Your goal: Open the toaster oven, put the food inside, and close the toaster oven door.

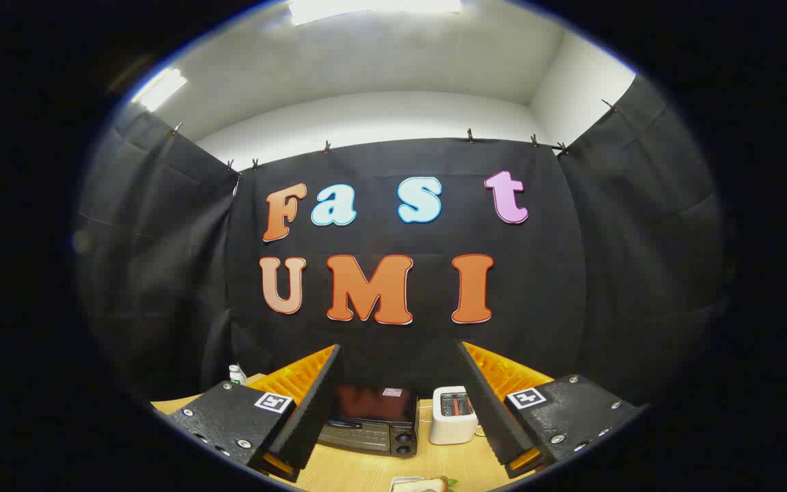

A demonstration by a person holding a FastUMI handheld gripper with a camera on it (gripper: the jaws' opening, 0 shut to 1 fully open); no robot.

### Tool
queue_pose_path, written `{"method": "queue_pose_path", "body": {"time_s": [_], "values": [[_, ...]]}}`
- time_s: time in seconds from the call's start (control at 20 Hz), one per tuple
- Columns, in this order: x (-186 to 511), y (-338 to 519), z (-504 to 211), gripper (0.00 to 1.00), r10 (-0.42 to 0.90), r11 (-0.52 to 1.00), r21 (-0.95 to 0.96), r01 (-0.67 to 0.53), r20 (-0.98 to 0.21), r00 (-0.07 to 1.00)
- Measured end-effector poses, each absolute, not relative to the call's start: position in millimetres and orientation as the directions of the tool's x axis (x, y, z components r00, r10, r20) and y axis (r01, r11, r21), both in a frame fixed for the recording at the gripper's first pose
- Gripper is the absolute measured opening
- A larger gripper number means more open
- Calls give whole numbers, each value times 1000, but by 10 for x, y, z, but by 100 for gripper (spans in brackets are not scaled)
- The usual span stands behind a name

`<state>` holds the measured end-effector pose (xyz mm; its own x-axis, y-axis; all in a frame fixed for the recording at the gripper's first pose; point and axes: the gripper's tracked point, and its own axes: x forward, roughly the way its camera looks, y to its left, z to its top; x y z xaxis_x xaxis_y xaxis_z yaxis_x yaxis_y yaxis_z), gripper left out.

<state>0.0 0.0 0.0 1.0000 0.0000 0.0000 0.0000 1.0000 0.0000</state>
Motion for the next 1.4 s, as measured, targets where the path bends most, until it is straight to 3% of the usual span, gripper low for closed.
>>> {"method": "queue_pose_path", "body": {"time_s": [1.4], "values": [[-55, -291, 254, 98, -40, 997, 74, 35, 58, 998]]}}
